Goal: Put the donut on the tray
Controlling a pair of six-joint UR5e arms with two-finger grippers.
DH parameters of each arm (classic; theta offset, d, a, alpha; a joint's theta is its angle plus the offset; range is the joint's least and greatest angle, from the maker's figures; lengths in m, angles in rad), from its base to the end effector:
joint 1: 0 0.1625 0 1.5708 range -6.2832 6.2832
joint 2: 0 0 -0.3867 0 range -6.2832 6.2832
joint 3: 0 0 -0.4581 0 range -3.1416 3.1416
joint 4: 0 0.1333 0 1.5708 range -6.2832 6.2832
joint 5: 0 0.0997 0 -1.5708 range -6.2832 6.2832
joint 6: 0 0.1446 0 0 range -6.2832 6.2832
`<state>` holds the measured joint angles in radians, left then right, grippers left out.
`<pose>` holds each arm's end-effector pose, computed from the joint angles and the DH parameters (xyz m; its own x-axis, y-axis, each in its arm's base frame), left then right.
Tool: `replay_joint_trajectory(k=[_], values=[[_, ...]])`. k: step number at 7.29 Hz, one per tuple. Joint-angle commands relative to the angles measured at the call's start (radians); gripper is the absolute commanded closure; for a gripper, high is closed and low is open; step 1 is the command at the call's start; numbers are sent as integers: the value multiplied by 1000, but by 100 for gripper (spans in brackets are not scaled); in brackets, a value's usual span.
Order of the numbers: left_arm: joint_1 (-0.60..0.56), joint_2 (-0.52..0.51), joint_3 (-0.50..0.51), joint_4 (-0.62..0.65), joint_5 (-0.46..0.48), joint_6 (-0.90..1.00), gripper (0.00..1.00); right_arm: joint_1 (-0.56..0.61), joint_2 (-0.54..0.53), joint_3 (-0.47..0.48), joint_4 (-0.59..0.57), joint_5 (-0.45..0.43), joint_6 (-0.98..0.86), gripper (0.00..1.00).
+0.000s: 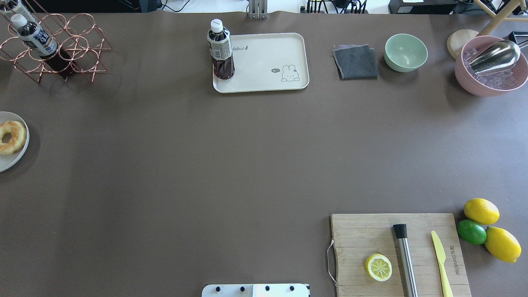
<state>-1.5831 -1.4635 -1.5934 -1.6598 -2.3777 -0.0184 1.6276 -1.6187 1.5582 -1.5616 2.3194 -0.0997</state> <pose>-0.0352 -0.5148 0.6853 0.6914 -0.0238 -0.7221 0.0250 0.9996 -0.0090 0.0651 -0.5300 0.6874 0.7315 -0.0232 0.6814 0.0162 0.9997 0.0166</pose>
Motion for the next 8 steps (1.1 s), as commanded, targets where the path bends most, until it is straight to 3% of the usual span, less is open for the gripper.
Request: replay_joint_trajectory(k=[1,4,6,8], values=[[0,-1,-3,0,0,-2,1,0,-1,0,0,0,0,0],[-2,0,-2,0,3,0,2,0,0,0,0,0,0,0],[0,49,-28,-120,205,76,2,0,0,0,0,2,0,0],[-5,74,-31,-133,189,72,2,0,0,2,2,0,0,0]])
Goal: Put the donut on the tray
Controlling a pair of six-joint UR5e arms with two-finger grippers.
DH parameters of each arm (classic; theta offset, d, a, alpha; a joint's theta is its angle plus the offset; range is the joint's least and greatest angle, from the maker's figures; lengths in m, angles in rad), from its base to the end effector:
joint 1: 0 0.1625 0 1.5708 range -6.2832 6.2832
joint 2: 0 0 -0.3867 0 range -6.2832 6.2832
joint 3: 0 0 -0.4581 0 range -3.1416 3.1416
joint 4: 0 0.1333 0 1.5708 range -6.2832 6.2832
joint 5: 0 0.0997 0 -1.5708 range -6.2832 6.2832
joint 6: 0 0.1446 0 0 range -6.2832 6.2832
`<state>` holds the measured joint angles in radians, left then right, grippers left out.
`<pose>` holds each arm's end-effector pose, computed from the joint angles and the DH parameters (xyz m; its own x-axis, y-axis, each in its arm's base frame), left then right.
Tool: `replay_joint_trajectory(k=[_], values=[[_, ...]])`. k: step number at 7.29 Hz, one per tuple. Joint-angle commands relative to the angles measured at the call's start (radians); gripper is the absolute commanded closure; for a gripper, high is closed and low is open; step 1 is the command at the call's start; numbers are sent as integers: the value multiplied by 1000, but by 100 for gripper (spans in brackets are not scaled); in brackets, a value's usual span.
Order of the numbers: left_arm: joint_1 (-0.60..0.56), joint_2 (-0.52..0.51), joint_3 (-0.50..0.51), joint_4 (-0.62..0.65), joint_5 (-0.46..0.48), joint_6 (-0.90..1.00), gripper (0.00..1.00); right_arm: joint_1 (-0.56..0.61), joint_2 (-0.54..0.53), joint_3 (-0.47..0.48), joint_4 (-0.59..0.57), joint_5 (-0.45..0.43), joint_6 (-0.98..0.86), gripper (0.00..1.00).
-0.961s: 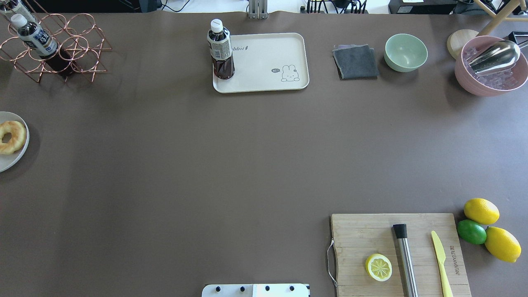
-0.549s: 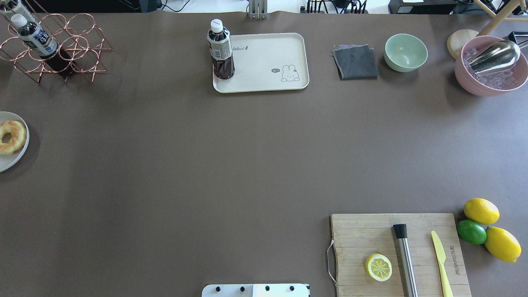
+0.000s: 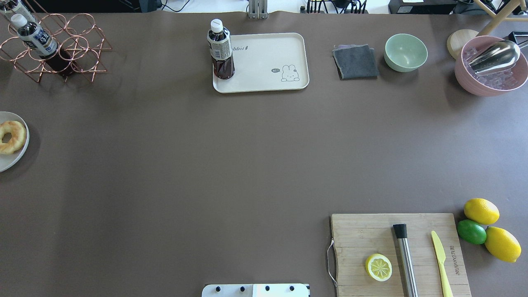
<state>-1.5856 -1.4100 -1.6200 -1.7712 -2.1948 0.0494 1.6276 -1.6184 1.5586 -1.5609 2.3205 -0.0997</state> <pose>-0.0563 -0.5023 0.7033 0.8120 0.0889 -0.5769 -0.0254 0.9928 0.1173 0.0650 -0.5303 0.6868 0.7308 -0.0241 0.6822 0.0161 0.9997 0.0181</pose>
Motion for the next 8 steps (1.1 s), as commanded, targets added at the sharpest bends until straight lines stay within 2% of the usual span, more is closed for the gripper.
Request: replay_joint_trajectory(k=[1,4,6,8], values=[[-2,20,5,-19,-50,0,1,0,0,0,-1,0,0,0],[-5,-15,-6,-63,-63,-117,1,0,0,-5,-1,3,0,0],[-4,-4,60,-72,-88,-117,2,0,0,-5,-2,7,1,0],[-4,-21,58,-123,-236,-175,1,0,0,52,42,37,-3,0]])
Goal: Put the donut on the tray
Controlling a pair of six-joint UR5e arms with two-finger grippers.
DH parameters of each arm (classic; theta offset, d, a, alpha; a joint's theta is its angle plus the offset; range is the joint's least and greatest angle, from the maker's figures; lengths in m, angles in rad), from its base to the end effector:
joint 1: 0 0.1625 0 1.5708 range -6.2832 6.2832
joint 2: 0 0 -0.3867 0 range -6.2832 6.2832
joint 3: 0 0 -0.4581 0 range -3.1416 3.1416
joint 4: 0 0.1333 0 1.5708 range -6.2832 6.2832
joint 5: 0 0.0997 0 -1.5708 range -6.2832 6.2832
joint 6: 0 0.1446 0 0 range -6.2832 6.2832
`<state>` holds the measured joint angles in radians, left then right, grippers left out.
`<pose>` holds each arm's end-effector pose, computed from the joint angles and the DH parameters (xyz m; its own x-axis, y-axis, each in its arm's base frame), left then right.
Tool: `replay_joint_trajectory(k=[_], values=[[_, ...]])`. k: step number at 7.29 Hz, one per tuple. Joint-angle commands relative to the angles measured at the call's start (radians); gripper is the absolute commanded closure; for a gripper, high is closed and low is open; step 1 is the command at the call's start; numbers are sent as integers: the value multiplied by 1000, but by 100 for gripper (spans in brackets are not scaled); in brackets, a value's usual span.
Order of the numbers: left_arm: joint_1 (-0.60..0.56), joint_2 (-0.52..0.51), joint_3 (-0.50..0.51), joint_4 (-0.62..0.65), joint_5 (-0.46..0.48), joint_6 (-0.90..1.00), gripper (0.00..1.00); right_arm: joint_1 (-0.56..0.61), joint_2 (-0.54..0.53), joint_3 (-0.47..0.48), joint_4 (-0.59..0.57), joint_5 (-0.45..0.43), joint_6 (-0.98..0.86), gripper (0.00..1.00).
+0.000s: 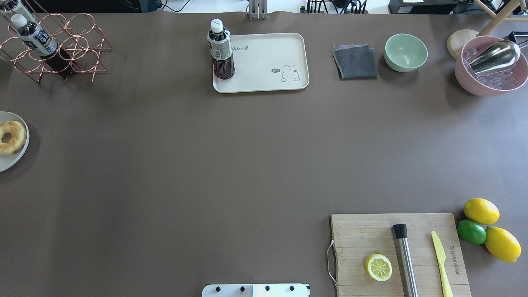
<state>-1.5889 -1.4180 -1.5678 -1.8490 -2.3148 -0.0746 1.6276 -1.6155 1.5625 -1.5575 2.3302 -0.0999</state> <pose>-0.0445 -0.5049 0.7092 0.7338 -0.0048 -0.6794 0.0729 0.9948 0.0717 0.0641 -0.5329 0.6818 0.7246 -0.0314 0.6885 0.0156 0.9995 0.0291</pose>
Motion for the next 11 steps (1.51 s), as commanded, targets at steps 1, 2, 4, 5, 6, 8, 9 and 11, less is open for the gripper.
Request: replay_joint_trajectory(k=[1,2,4,5,6,8,9,11], values=[[0,-7,17,-126,-156,-56,1,-6,-4,47,83,58,-3,0],[0,-2,14,-153,-158,-62,1,-9,-4,47,102,102,0,0],[0,-30,17,-165,-221,-51,1,-9,-7,66,125,188,3,0],[-2,2,8,-284,-219,-53,1,-14,-17,62,138,180,22,0],[1,5,85,-426,-219,-57,1,-17,-33,60,166,161,23,0],[44,-111,236,-446,-209,-56,2,-18,-47,50,212,169,60,0],[82,-160,329,-453,-207,-56,1,-21,-47,45,215,161,95,0],[171,-244,428,-446,-157,-106,2,-28,-47,31,214,158,108,0]])
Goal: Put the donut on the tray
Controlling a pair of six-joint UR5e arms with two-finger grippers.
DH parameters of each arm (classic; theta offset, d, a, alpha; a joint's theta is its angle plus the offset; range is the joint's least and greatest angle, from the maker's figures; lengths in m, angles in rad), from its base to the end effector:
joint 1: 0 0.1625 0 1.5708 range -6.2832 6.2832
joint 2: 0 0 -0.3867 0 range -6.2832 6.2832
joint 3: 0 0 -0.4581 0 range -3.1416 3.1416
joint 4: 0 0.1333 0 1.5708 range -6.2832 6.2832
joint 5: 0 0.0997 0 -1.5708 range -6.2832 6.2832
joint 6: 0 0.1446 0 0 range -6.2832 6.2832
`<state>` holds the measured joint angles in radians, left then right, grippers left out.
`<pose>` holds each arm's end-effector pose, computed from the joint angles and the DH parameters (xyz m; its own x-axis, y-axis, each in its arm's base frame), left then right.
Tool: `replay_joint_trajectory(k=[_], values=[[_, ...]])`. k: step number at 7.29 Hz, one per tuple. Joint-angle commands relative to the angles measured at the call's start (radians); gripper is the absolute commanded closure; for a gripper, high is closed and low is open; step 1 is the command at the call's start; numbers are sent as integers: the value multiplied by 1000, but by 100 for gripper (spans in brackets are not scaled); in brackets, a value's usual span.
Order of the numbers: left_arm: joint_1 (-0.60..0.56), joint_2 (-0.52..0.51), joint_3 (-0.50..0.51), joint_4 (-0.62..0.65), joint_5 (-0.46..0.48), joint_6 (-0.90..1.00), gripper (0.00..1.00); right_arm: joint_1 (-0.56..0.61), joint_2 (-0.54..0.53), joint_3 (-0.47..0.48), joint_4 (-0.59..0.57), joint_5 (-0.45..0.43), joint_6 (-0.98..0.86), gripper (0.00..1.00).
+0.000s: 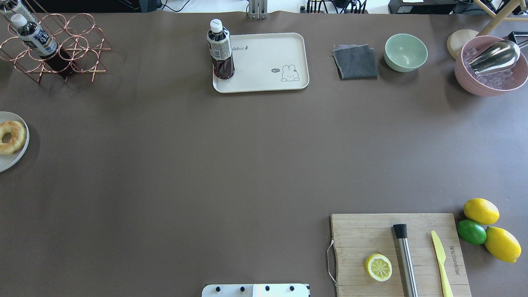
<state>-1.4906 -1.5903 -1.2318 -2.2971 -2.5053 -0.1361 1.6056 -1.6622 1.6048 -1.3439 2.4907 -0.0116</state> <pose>0.0286 -0.5676 0.7325 0.5716 0.2373 -0.7855 0.0040 0.9565 0.2918 0.0369 -0.5341 0.6434 0.6106 -0.1245 0.7821 -0.0272 0.9837 0.1778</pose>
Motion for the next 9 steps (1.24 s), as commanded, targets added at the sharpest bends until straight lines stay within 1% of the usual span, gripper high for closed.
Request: replay_joint_trajectory(k=[1,2,3,5,6,9], values=[[114,-89,127,-2,40,-56,2,-7,-1,-11,2,-3,36,0],[136,-100,158,-7,72,-54,2,-7,-1,-11,2,-3,35,0],[147,-103,178,-7,75,-53,2,-7,-1,-11,3,-3,35,0],[147,-112,205,-8,75,-45,2,-7,-1,-11,3,-1,35,0],[147,-114,224,-5,75,2,2,-7,-1,-11,3,-3,35,0],[138,-117,245,-4,60,29,3,-7,-1,-11,3,-3,35,0]])
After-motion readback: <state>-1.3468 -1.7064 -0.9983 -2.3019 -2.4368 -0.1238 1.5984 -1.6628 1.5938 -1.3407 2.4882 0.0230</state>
